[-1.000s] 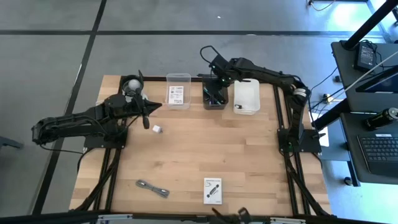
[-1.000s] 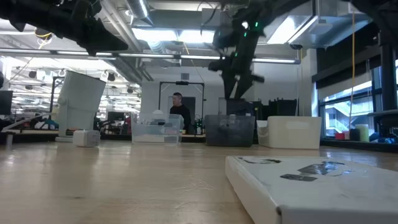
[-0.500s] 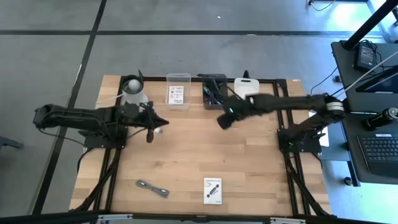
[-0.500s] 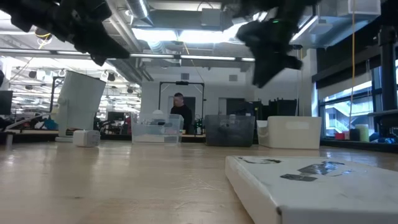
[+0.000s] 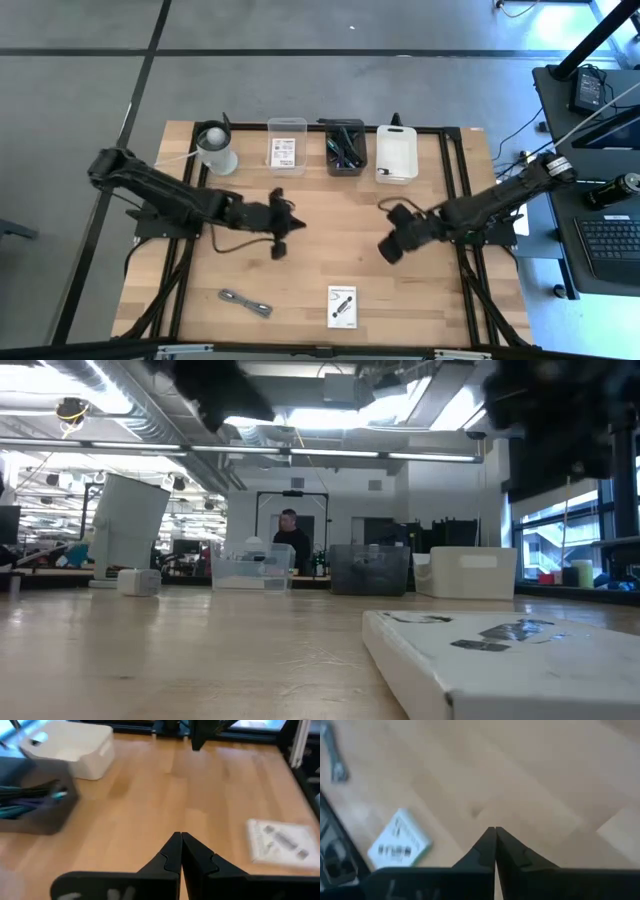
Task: Pick and place items into bin
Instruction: Put the white card reader box into the transparent bin
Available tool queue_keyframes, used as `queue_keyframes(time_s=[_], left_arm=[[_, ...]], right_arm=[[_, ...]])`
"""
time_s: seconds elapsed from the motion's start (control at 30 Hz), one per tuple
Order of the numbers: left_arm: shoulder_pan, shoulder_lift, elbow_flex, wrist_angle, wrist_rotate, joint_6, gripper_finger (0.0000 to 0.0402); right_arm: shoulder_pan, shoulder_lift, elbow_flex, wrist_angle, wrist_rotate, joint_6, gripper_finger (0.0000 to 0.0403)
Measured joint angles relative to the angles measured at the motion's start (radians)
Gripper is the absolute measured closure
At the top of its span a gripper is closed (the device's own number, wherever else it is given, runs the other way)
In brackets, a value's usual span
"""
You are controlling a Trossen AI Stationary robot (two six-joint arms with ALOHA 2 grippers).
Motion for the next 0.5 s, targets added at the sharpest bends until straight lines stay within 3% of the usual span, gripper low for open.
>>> queue_keyframes(time_s=[0.3,0.5], left_arm=[[-0.151,0.358,0.353,-0.18,-0.049,-0.282,0.04],[-0.212,0.534,0.51,-0.227,-0.057,-0.579,0.04]], right_arm=[[0.292,0.007,0.0,0.004,0.066,0.204,0.0397],[0.367,0.043,0.0,0.113,0.16,0.235,0.0377]])
